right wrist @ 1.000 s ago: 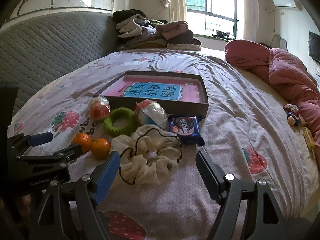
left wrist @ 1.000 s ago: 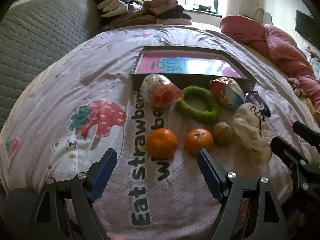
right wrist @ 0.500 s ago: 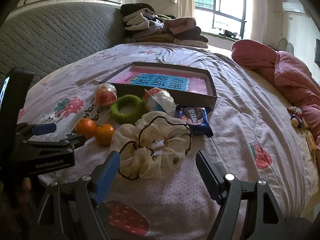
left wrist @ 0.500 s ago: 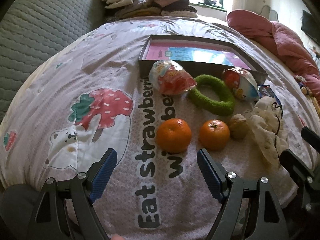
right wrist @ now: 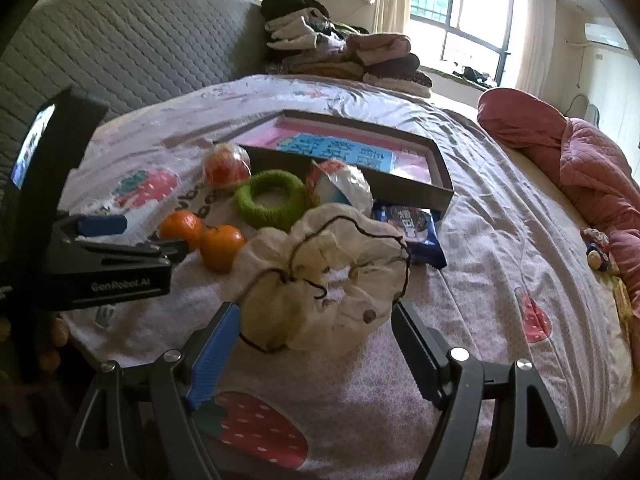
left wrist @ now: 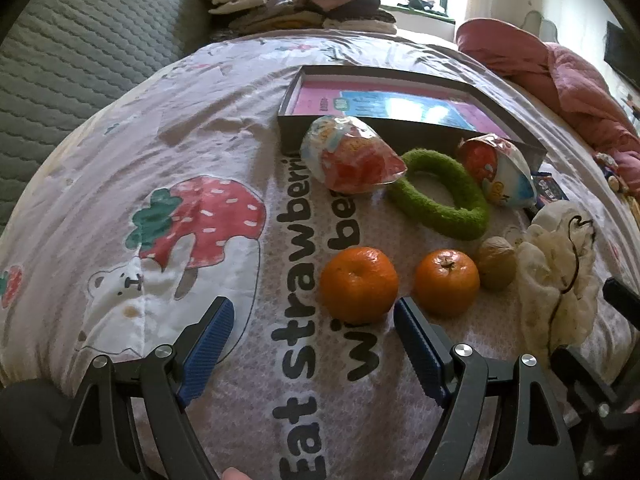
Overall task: Organize objects
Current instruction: 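Move left gripper to a mandarin orange while right gripper moves to the cream scrunchie, then close left gripper on the orange while right gripper closes on the scrunchie, then lift and carry the orange with left gripper while right gripper carries the scrunchie to the tray, then lower the orange onto the book and open left gripper while right gripper releases the scrunchie, then withdraw both grippers from the tray back toward the wrapped eggs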
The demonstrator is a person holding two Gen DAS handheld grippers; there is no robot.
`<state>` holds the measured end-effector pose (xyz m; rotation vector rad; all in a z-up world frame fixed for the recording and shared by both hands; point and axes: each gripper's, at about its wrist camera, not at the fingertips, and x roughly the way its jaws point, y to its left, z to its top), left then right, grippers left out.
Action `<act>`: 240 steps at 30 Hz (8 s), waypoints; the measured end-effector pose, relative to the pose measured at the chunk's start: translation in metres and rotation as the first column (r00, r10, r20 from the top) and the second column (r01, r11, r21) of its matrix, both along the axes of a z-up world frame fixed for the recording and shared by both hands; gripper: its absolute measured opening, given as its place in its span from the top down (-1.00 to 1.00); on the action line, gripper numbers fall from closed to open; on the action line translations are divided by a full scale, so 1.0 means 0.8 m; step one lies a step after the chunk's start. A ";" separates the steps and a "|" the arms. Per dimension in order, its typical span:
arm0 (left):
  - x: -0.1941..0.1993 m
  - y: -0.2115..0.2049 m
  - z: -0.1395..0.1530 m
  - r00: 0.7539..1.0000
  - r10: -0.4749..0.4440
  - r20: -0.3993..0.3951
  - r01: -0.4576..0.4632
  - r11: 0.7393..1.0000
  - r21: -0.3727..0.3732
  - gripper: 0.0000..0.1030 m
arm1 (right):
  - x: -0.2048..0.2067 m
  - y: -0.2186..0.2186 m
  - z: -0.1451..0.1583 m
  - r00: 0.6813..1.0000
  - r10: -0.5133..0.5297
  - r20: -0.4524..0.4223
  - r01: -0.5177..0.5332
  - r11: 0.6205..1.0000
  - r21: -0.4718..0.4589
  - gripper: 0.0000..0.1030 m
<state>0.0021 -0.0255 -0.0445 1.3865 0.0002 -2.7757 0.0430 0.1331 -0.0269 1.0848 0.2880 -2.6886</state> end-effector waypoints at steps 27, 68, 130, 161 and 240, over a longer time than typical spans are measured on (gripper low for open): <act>-0.022 -0.004 -0.009 1.000 -0.013 -0.010 0.014 0.999 0.044 -0.55 | -0.045 0.016 -0.033 0.998 0.001 0.063 0.002 0.999 -0.040 0.35; -0.016 0.022 0.067 0.961 -0.100 -0.257 0.112 0.993 0.031 0.22 | -0.059 0.043 0.047 0.983 -0.022 -0.180 0.002 0.994 -0.110 0.65; -0.289 0.010 0.021 0.987 -0.163 0.014 0.161 0.984 0.073 0.21 | -0.284 0.076 -0.005 0.990 -0.033 0.140 0.056 0.986 -0.158 0.57; -0.263 0.007 0.077 0.983 -0.166 -0.080 0.174 0.979 0.105 -0.37 | -0.268 0.079 0.039 0.997 -0.082 0.004 0.081 0.987 -0.136 -0.02; -0.096 0.003 0.073 0.984 -0.103 -0.146 0.103 0.995 -0.007 -0.45 | -0.127 0.034 0.057 0.993 0.099 -0.069 -0.107 0.988 -0.116 -0.15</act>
